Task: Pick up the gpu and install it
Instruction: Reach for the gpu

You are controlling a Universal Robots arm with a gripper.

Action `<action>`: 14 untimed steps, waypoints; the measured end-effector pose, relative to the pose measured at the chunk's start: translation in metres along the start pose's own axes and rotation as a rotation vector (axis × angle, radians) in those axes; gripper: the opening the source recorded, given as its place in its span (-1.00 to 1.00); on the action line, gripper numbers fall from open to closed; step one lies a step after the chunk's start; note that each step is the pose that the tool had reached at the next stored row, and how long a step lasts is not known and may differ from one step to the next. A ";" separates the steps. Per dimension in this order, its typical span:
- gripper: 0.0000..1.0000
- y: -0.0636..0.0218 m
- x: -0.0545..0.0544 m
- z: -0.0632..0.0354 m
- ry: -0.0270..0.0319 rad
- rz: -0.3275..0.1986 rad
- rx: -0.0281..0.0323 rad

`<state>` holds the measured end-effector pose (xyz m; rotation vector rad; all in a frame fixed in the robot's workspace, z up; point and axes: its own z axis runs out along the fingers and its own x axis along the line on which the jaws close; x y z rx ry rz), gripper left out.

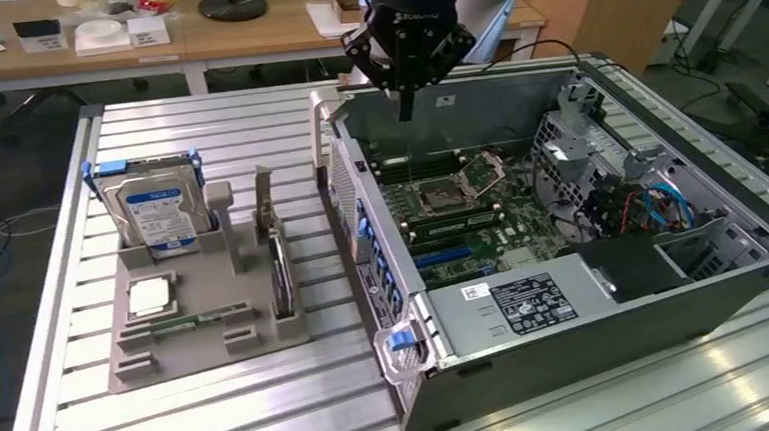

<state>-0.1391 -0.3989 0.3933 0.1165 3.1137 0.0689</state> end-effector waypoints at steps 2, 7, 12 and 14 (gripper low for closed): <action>-0.79 -0.0003 0.004 -0.0001 0.0000 0.000 0.0000; -0.79 -0.0011 0.014 -0.0004 0.0000 0.000 0.0001; -0.79 -0.0017 0.022 -0.0005 0.0000 0.000 0.0000; -0.79 -0.0019 0.025 -0.0006 0.0000 0.000 0.0000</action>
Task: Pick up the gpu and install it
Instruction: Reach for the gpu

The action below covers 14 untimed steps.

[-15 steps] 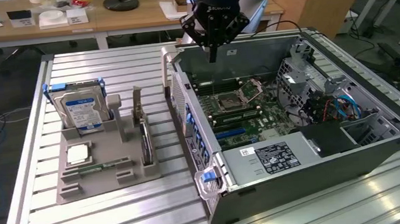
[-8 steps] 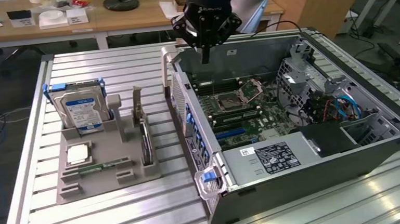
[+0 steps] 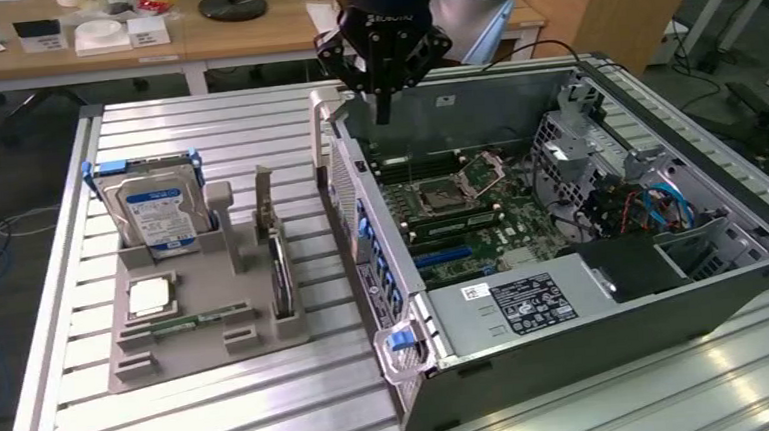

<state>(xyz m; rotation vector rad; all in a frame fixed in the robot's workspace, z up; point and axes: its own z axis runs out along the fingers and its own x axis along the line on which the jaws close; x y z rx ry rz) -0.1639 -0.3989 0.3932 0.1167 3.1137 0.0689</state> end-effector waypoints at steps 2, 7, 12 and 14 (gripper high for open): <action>-0.79 -0.0001 0.002 -0.0001 0.0001 0.000 0.0000; -0.79 -0.0006 0.007 -0.0001 0.0000 0.000 0.0000; -0.79 -0.0010 0.013 -0.0002 0.0001 0.000 0.0000; -0.79 -0.0012 0.015 -0.0002 0.0000 0.000 0.0000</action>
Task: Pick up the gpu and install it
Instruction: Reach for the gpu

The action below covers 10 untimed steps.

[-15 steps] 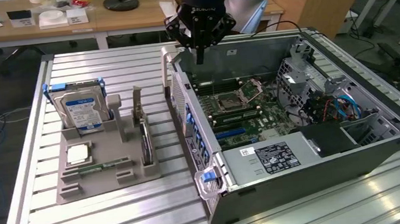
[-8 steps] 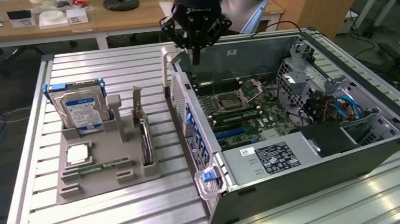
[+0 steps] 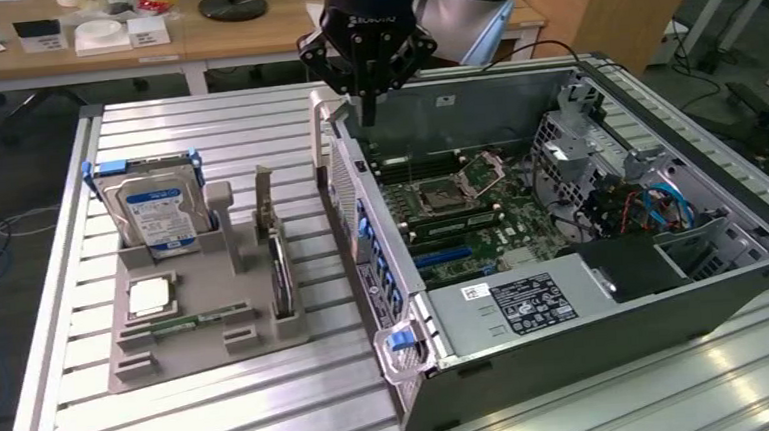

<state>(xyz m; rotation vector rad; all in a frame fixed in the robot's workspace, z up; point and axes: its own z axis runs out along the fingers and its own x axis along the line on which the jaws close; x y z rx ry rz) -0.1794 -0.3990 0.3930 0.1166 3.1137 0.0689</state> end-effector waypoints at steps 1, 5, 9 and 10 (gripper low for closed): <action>-0.79 -0.0001 0.001 0.0000 0.0000 0.000 0.0000; -0.79 -0.0005 0.007 0.0000 0.0000 0.000 0.0001; -0.79 -0.0010 0.013 0.0000 0.0000 0.000 0.0001; -0.79 -0.0011 0.015 0.0000 0.0000 0.000 0.0000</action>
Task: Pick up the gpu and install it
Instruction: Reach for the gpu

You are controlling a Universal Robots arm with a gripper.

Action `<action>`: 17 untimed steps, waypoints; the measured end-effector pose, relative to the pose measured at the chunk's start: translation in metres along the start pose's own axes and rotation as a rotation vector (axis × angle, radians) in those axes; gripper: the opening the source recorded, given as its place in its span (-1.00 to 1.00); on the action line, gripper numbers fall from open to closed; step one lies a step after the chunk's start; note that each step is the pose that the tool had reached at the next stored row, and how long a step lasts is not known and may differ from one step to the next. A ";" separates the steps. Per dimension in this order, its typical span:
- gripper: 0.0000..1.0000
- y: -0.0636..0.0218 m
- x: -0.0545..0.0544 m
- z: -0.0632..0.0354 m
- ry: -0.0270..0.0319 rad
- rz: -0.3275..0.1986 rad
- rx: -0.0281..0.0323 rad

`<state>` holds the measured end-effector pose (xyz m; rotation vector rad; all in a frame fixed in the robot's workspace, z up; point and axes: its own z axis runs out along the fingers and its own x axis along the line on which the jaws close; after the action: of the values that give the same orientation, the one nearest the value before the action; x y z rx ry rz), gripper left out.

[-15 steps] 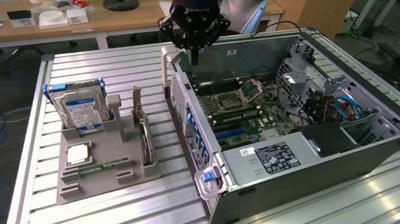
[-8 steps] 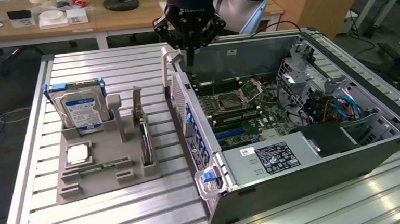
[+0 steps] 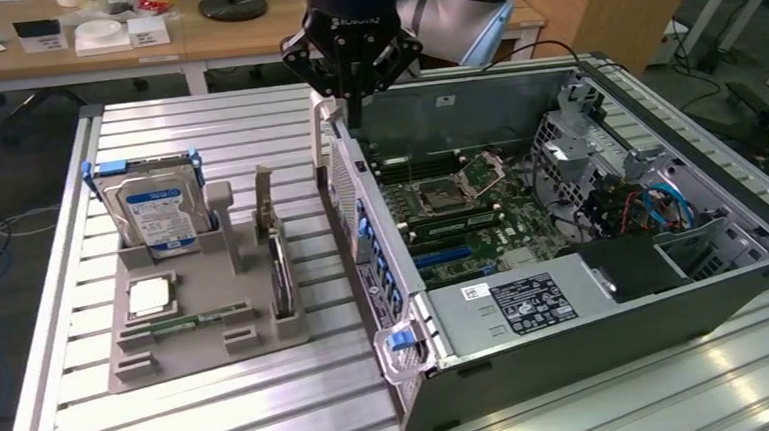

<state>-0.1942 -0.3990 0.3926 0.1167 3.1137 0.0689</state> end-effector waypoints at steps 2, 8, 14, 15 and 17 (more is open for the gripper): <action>-0.79 -0.0002 0.003 0.0000 0.0000 0.000 0.0000; -0.79 -0.0009 0.012 -0.0002 0.0000 0.000 0.0000; -0.79 -0.0018 0.024 -0.0004 0.0000 0.000 0.0000; -0.79 -0.0020 0.026 -0.0005 0.0000 0.000 0.0000; -0.79 -0.0023 0.030 -0.0006 0.0001 0.000 0.0001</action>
<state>-0.2245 -0.3990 0.3924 0.1166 3.1138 0.0688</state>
